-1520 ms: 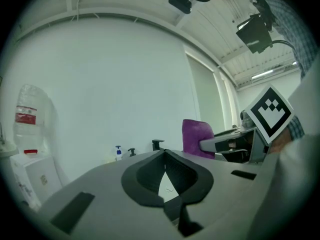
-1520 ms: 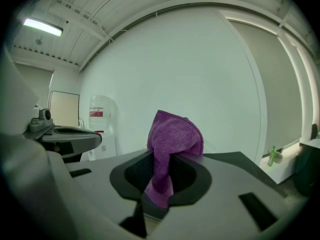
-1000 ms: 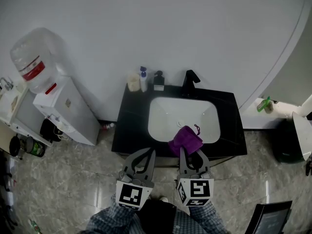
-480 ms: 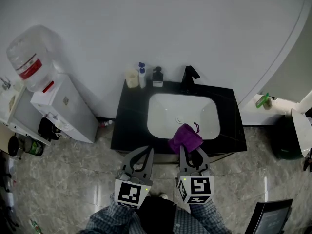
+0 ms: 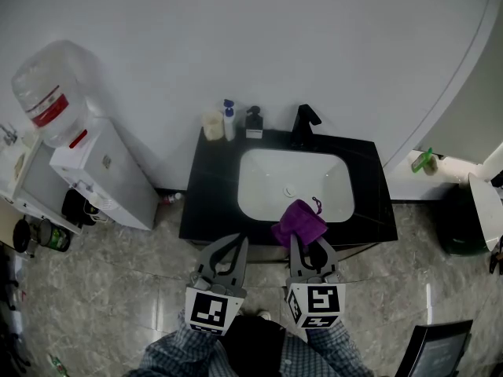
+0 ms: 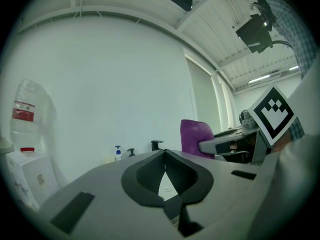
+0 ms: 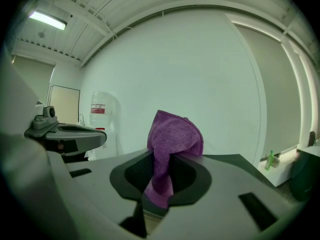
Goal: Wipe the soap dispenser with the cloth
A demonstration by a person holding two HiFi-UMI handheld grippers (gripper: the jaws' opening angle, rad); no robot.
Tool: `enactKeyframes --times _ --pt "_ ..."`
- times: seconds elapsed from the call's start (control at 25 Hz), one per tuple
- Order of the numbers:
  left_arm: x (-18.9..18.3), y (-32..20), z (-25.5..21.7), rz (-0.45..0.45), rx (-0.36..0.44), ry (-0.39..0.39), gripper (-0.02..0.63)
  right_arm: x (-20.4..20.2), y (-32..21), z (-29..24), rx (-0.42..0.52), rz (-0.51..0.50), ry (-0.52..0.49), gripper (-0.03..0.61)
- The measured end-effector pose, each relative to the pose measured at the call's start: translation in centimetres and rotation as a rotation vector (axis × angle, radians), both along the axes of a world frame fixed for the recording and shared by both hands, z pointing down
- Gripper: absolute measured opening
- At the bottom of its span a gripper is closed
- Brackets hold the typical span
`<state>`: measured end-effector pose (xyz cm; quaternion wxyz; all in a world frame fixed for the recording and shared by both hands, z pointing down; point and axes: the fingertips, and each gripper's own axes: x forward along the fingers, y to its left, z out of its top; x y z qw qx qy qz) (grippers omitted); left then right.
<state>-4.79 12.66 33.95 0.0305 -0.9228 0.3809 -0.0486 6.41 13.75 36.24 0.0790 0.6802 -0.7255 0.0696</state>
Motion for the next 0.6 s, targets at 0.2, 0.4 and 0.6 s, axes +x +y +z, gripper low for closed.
enactKeyframes --times 0.2,0.4,0.6 --pt "-0.28 0.31 0.43 -0.005 -0.027 -0.020 0.002 -0.33 0.05 -0.13 -0.001 -0.009 0.003 0.077" --pt "-0.41 0.32 0.18 -0.006 -0.018 -0.014 0.002 -0.46 -0.04 -0.22 0.000 -0.007 -0.001 0.077" --pt "-0.35 -0.02 0.12 -0.015 -0.002 0.005 0.002 -0.82 -0.64 -0.10 0.004 -0.034 0.046 0.077"
